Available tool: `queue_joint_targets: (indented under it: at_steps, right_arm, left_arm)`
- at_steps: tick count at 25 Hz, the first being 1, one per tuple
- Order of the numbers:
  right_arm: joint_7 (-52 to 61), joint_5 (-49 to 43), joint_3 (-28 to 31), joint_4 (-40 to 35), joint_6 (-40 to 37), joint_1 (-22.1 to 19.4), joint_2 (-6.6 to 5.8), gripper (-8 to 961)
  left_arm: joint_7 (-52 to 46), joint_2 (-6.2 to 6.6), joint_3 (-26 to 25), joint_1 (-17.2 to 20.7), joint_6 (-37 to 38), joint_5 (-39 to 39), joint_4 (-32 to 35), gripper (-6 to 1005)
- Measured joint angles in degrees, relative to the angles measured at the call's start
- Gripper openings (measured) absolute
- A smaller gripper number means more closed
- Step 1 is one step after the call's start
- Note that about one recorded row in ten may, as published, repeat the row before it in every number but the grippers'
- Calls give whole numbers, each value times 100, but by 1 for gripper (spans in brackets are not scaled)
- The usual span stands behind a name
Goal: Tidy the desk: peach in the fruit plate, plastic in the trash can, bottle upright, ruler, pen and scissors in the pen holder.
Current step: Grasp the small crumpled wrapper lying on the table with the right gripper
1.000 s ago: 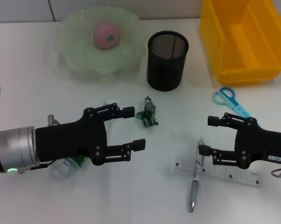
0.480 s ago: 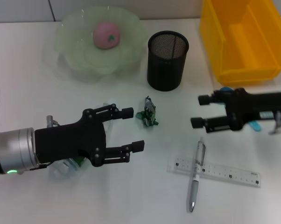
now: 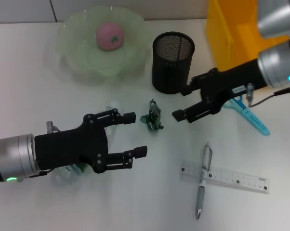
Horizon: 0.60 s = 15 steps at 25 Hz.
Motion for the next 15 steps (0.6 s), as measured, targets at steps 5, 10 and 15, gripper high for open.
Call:
queue_joint_targets:
  at_steps: [5,10,15]
  right_arm:
    - [35,-462,-253,-267,40,272,204,817]
    - [192,-529,-849,-486,304,343,281,817]
    - [256,-510,-1315,-452,742,380,315,817]
  left_arm:
    - [0,0,0,27,-8,0,-2,796]
    - [0,3,0,74,-9,0,-1,796]
    - [0,15,-7,109,-7,0,10,796]
